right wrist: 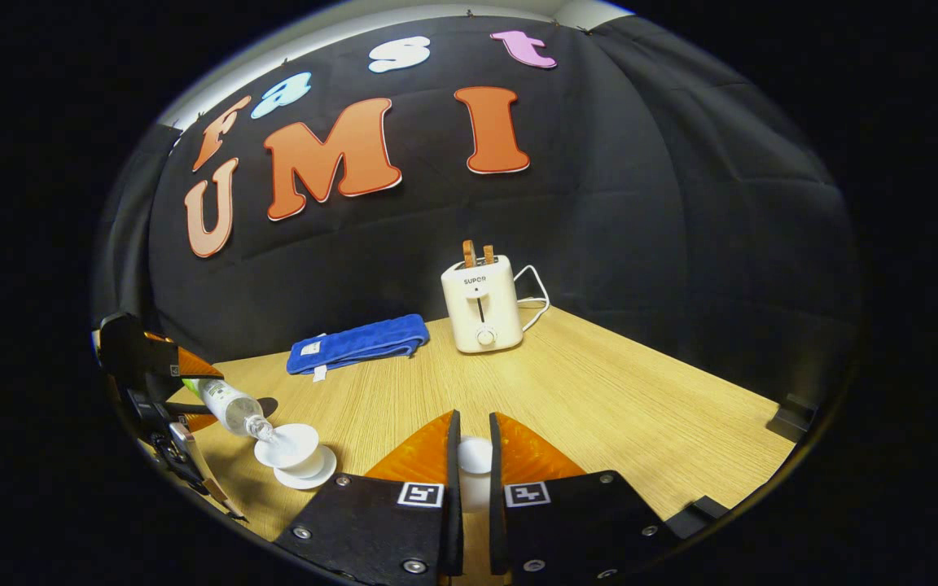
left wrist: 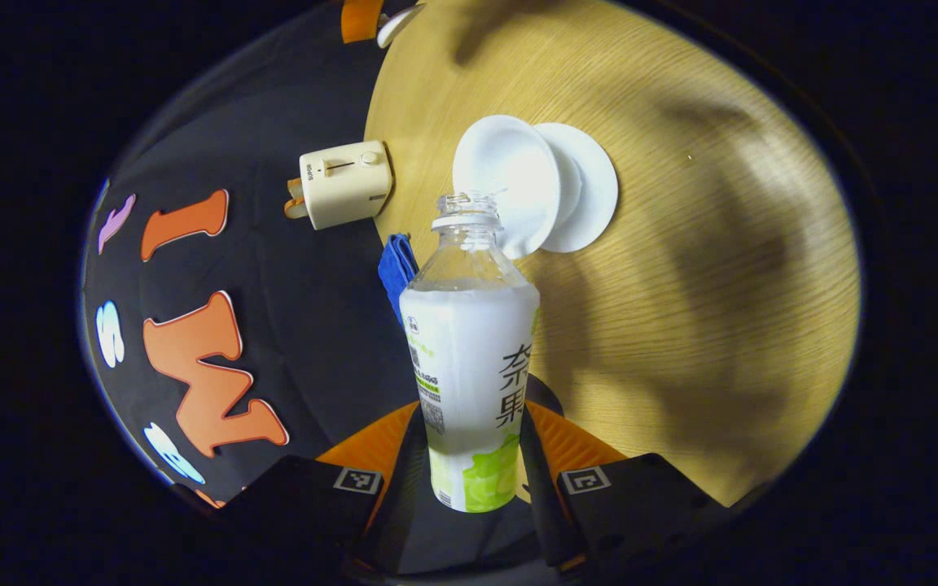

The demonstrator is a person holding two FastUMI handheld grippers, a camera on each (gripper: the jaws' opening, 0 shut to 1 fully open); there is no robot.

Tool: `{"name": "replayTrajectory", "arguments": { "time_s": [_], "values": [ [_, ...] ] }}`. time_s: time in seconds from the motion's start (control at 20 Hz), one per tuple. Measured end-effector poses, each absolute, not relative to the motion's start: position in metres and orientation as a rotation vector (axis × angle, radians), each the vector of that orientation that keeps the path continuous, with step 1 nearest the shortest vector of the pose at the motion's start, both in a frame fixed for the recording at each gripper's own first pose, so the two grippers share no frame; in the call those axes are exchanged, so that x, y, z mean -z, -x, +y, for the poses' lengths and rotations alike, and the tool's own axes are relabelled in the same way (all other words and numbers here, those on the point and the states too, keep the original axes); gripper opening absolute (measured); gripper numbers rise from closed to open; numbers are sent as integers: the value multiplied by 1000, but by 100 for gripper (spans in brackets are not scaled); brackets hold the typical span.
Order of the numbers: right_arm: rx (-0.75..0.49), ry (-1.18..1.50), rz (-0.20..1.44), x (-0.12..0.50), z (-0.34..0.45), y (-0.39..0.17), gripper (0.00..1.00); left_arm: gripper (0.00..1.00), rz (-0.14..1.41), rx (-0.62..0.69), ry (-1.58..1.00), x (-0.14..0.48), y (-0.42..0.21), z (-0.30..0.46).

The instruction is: Open the teacup lid with one hand, grasp the water bottle and pour water into the teacup with the other hand; after pouring, place the water bottle on the coaster and then close the teacup lid.

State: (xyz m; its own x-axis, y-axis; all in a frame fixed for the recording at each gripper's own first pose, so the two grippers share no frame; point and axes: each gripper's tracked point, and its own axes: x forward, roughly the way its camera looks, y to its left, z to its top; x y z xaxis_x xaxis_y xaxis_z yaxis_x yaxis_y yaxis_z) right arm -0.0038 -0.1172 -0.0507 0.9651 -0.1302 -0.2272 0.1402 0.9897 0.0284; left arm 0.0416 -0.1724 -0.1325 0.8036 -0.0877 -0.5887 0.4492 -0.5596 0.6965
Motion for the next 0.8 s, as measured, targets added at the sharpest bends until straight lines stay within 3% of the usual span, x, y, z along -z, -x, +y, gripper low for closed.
{"name": "replayTrajectory", "arguments": {
  "time_s": [0.8],
  "values": [
    [132, -48, 233, 55, -115, 2, 13, 64, 114, 737, -2337, 109, -51, -196]
  ]
}}
